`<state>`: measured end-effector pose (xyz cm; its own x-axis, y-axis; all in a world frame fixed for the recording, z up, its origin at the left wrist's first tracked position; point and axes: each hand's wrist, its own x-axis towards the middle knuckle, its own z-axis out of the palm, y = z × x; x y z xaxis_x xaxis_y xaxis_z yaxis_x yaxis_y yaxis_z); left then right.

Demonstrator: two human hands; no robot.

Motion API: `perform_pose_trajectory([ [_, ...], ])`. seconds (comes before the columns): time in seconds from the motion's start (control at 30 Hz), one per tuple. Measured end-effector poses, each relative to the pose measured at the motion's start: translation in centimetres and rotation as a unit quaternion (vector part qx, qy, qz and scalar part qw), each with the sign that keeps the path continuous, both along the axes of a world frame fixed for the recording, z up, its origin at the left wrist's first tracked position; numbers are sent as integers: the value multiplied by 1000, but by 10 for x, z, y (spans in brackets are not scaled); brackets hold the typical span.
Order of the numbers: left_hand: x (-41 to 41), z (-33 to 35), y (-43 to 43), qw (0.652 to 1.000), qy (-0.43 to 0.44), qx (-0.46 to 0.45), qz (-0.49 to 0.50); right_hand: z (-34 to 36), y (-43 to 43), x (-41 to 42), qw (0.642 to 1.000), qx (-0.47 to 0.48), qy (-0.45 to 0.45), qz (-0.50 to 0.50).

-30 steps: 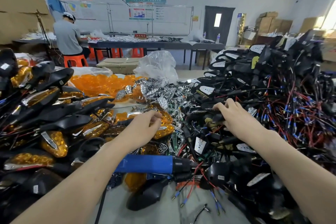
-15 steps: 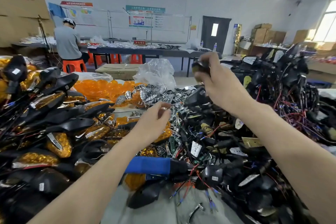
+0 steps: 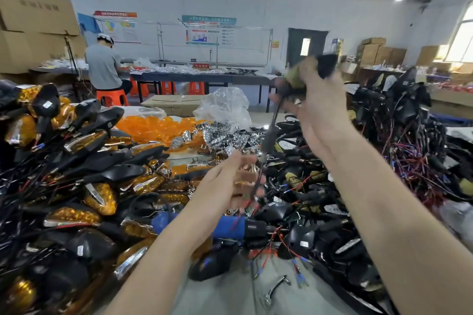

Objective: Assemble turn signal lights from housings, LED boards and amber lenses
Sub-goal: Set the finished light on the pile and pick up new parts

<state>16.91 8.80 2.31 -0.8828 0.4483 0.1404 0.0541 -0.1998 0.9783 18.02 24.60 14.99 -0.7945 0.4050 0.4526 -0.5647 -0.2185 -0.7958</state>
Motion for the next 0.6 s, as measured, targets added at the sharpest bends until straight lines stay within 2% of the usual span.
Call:
perform_pose_trajectory([
  [0.1,9,-21,-13,991,53,-114,-40,-68,9,-2,988,-130,-77,39],
  [0.17,10,-34,-27,962,121,-243,-29,-113,13,-1,973,-195,-108,58],
  [0.2,9,-40,-34,925,171,-339,-4,-133,12,0,964,-226,-126,63],
  [0.23,7,-46,-39,874,216,-434,24,-151,11,1,954,-255,-145,63],
  [0.27,6,-51,-42,827,239,-506,46,-166,9,1,945,-275,-163,60],
  [0.3,6,-55,-44,795,244,-551,63,-178,7,0,940,-285,-179,58],
  [0.37,9,-62,-42,754,259,-596,95,-193,4,-2,934,-293,-194,55],
  [0.4,11,-65,-39,744,272,-600,111,-198,3,-3,933,-299,-196,54],
  [0.6,13,-74,-33,732,319,-570,192,-209,3,-7,937,-299,-167,68],
])
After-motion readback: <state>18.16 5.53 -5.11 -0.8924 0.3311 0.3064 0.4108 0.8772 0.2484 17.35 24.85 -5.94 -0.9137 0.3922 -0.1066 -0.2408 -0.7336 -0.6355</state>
